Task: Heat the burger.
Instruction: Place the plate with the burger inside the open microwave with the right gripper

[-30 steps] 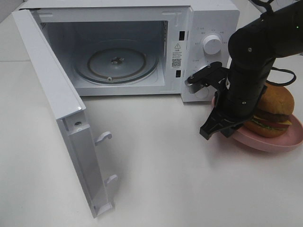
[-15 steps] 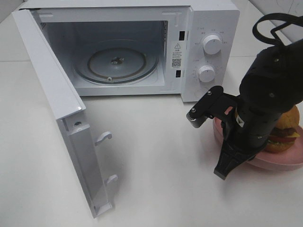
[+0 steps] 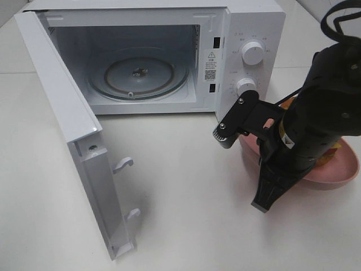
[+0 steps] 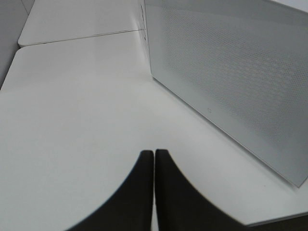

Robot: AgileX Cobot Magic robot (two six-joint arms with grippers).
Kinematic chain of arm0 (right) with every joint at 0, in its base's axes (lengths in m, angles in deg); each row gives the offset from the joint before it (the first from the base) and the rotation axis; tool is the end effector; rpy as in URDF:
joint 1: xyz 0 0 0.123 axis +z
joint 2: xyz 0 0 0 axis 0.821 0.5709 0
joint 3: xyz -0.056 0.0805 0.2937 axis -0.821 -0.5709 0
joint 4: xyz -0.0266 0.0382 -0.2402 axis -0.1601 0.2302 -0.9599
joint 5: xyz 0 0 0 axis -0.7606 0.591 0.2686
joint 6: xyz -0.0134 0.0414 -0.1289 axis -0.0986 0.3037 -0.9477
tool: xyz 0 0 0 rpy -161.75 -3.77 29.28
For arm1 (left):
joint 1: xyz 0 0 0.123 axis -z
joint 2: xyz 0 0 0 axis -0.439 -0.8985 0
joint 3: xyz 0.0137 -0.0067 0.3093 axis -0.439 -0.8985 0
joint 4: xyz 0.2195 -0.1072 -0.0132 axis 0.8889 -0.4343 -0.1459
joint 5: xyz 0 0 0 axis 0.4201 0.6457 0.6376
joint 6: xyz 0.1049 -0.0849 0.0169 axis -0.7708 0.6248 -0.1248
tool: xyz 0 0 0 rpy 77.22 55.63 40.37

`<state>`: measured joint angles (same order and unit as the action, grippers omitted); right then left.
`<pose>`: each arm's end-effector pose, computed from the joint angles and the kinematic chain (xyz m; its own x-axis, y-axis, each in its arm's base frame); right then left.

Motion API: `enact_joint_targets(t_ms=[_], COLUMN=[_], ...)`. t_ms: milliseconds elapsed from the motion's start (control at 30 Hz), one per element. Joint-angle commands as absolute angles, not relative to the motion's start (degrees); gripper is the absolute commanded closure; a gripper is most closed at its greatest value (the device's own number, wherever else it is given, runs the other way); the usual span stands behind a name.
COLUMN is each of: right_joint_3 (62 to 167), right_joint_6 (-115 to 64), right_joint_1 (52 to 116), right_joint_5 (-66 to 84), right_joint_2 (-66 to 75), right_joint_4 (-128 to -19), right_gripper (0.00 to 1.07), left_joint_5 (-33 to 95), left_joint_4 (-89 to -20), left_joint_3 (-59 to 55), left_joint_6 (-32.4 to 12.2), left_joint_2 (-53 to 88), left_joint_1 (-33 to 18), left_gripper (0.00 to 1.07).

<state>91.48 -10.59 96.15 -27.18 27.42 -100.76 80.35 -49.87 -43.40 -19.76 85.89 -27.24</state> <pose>0.2373 0.1610 0.1567 -0.5654 -0.7868 -0.2475 -0.7266 0.6171 -0.3020 0.0033 -0.0198 0.2573 -0.4112 0.1390 -0.9009 0.1748 0.9820 0.0718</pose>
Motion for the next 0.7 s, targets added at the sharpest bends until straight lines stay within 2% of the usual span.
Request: enact_joint_targets(t_ms=[33,433,700], right_joint_3=[91.5,91.5,87.1], right_joint_6=[-11.2,-19.8,-28.2], right_joint_1=[96.4,96.4,97.2], right_joint_5=[-27.8,-28.4,-24.1], right_joint_2=[26.0,20.7,17.0], right_joint_4=[-103.9,-103.3,-100.2], right_gripper=[1.07,1.07,1.07], left_joint_5=[80.0,80.0,79.9], left_joint_4=[-50.0,-50.0,-50.0], left_joint_3=[-43.4,-43.4,-43.4], left_joint_6=[-19.9,-19.9,-19.9], left_joint_2=[86.9,86.9,86.9], left_joint_1=[-27.4,-27.4,-27.4], left_gripper=[1.06,1.06,1.06])
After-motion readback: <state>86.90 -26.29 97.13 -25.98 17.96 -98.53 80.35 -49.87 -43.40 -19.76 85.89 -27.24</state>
